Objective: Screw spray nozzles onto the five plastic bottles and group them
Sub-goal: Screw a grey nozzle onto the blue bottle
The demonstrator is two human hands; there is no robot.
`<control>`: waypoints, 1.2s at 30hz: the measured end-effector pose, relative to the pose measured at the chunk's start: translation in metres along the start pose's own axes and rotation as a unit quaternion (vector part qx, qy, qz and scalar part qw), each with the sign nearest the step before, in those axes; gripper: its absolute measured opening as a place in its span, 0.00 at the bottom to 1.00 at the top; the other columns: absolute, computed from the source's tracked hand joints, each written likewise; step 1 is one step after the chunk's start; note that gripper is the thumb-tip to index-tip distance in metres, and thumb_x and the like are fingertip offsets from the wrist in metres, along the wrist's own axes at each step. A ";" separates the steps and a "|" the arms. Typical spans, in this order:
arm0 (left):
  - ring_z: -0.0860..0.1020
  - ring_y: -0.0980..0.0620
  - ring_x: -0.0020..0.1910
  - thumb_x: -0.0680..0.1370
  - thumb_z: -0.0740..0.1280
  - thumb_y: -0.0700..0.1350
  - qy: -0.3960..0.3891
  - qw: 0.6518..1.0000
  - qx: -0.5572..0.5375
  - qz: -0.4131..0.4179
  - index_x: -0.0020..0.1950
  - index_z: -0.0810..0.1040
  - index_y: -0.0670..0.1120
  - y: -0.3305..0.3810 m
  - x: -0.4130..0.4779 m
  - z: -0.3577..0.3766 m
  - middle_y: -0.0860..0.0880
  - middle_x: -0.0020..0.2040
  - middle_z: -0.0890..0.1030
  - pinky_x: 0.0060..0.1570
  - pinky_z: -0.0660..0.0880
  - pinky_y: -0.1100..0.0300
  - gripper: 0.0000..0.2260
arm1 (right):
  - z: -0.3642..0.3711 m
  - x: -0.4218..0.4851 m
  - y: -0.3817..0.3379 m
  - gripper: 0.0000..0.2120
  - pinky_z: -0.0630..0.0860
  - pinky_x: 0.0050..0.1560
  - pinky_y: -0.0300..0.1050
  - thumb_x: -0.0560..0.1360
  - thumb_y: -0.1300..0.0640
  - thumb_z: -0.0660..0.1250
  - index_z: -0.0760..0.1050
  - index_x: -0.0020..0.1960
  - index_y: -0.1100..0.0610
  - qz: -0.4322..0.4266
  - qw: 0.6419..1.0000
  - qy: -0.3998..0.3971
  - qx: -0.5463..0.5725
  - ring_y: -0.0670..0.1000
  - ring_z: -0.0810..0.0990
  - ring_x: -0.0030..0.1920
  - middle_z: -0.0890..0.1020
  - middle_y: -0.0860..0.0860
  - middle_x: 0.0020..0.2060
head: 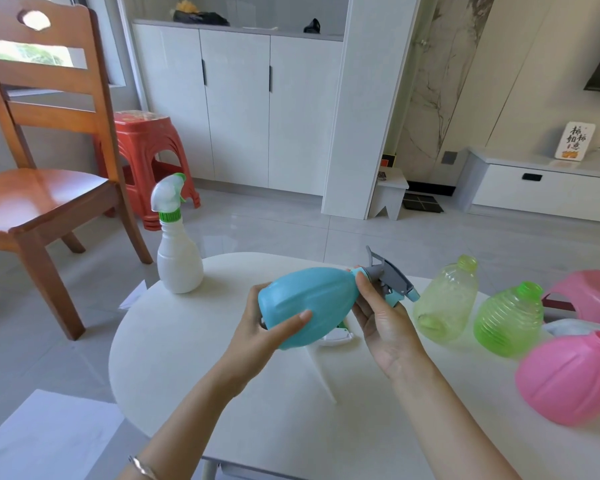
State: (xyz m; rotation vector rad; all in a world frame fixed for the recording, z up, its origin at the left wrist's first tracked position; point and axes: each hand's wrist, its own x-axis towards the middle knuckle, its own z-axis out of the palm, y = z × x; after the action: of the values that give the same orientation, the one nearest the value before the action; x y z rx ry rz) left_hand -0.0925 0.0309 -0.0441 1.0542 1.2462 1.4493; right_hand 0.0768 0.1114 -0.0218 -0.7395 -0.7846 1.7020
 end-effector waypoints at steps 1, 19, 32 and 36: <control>0.81 0.56 0.53 0.61 0.78 0.59 0.012 0.999 0.017 0.030 0.59 0.71 0.61 0.000 0.000 -0.001 0.55 0.56 0.80 0.43 0.80 0.62 0.29 | 0.002 -0.001 0.001 0.12 0.78 0.54 0.37 0.63 0.55 0.73 0.83 0.46 0.54 0.004 1.000 0.000 0.006 0.46 0.83 0.50 0.85 0.50 0.49; 0.83 0.51 0.52 0.67 0.68 0.66 -0.142 0.985 -0.002 -0.102 0.54 0.83 0.61 0.035 0.002 -0.058 0.51 0.53 0.85 0.45 0.80 0.57 0.19 | 0.043 0.013 -0.005 0.16 0.79 0.43 0.35 0.61 0.52 0.75 0.82 0.48 0.54 -0.008 0.987 -0.080 -0.142 0.45 0.84 0.47 0.87 0.48 0.45; 0.78 0.66 0.51 0.66 0.79 0.49 0.093 0.981 0.102 0.137 0.62 0.66 0.66 0.025 0.018 -0.114 0.72 0.51 0.76 0.39 0.78 0.69 0.32 | 0.137 0.022 0.071 0.30 0.80 0.55 0.45 0.65 0.44 0.74 0.71 0.64 0.52 0.073 0.909 -0.213 -0.351 0.46 0.83 0.53 0.83 0.49 0.56; 0.72 0.69 0.60 0.65 0.79 0.55 0.089 0.970 0.171 0.146 0.70 0.61 0.64 0.013 0.024 -0.131 0.73 0.59 0.71 0.47 0.74 0.75 0.39 | 0.144 0.039 0.081 0.29 0.80 0.51 0.44 0.64 0.47 0.77 0.71 0.62 0.47 0.026 0.899 -0.223 -0.376 0.47 0.82 0.53 0.83 0.48 0.54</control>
State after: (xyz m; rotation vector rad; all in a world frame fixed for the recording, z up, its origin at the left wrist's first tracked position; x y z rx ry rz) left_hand -0.2260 0.0273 -0.0462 1.4095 1.5593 1.6127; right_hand -0.0919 0.1123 -0.0054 -0.8859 -1.8199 1.6198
